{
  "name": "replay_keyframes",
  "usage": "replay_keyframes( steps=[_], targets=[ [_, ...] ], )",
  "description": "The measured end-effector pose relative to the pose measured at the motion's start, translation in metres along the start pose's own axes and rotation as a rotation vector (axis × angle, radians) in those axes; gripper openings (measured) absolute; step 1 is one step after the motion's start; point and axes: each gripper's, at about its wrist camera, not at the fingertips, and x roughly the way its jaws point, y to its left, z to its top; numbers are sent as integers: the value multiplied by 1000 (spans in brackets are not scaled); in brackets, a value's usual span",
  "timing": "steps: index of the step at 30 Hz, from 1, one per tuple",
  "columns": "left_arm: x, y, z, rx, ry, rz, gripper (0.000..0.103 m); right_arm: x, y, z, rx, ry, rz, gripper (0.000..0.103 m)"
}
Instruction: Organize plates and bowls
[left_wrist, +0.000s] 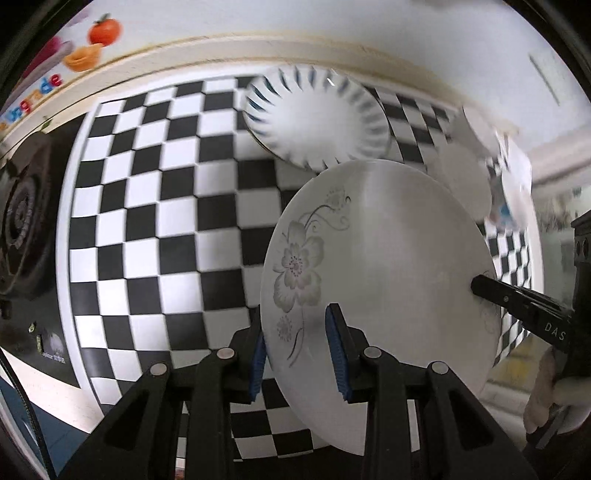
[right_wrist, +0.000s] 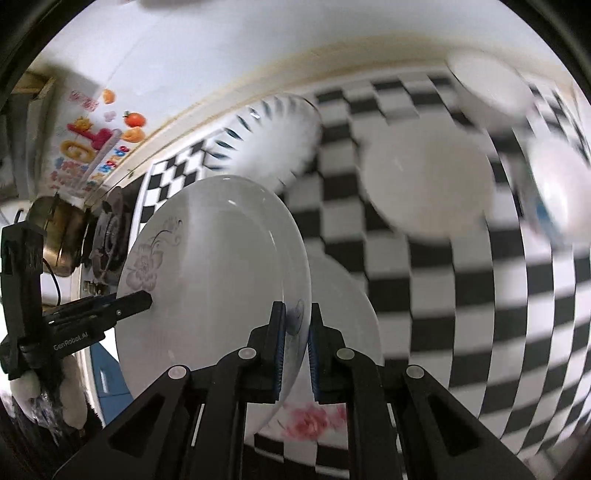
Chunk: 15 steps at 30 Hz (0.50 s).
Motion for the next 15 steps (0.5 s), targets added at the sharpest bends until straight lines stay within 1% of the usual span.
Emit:
replay_keyframes(
  steps=[3, 7, 9, 11, 15],
  targets=[
    [17, -15, -6, 42, 37, 26, 27, 5, -23, -26, 45, 8, -10, 13],
    [31, -27, -11, 76, 66, 46, 28, 10, -43, -47, 73, 10, -32, 13],
    [36, -31, -12, 88, 74, 58, 28, 13, -49, -50, 80, 13, -36, 13],
    [43, -36, -14, 111, 82, 91, 27, 16, -53, -52, 84, 18, -41, 13],
    [54, -38, -20, 127, 109, 130, 27, 20, -51, -53, 58, 23, -60, 13]
  ],
)
